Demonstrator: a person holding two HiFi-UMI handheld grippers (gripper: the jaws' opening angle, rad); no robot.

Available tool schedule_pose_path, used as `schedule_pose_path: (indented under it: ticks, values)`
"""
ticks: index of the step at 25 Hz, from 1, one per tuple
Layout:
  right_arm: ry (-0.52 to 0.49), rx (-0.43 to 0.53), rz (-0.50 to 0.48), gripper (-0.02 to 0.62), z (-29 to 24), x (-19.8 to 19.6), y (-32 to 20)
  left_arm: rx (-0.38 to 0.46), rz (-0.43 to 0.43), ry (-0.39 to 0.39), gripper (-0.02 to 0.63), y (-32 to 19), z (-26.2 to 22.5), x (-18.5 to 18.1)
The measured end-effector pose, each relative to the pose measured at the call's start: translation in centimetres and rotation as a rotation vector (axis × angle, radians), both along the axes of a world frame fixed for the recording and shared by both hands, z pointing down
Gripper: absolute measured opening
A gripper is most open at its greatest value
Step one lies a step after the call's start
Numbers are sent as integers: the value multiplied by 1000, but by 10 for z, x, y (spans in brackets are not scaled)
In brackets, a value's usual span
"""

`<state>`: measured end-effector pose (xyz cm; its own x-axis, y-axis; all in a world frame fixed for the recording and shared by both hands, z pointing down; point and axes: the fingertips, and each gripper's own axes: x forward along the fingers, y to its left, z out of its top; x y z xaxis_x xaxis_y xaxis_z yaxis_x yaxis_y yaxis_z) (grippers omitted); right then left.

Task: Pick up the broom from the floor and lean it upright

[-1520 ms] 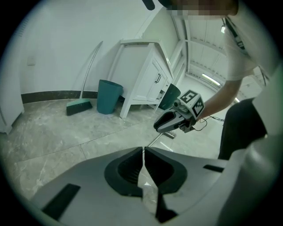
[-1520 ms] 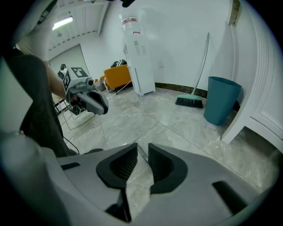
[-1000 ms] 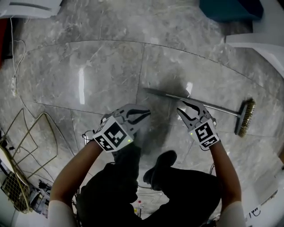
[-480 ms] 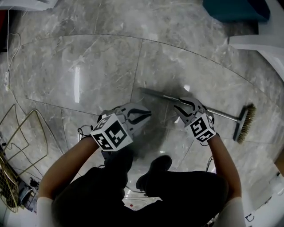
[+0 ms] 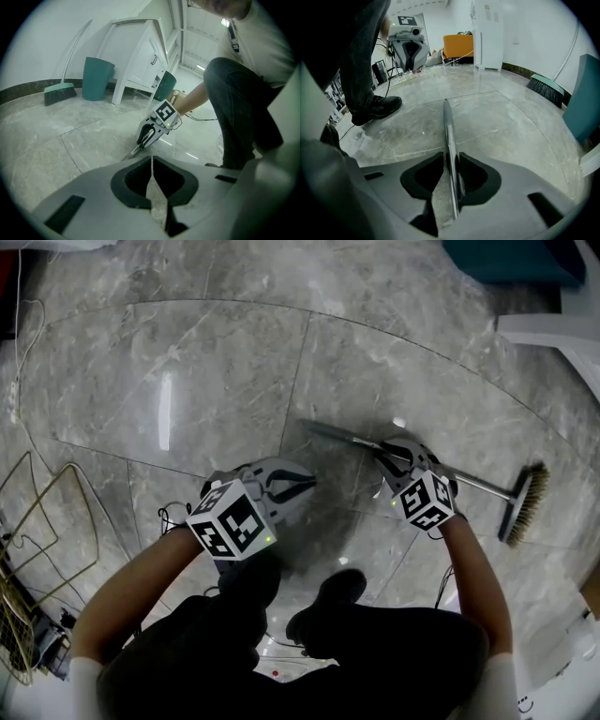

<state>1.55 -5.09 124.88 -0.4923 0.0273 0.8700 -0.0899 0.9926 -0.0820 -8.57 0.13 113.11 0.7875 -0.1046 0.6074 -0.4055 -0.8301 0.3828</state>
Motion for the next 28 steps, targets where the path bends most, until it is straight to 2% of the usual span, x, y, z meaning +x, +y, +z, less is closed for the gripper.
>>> schedule_pose_path:
  ticks: [9,12,28]
  values:
    - [40,80,-106,84,7,-3,6,10,-27,-4,15,0,3,-10]
    - [32,65,-85,83,-4,-3,2,28,-39,-1,15,-5,-2,-10]
    - [-80,172,39,81,-112,8,-51,140,-109,42,15,-56,-49,-2]
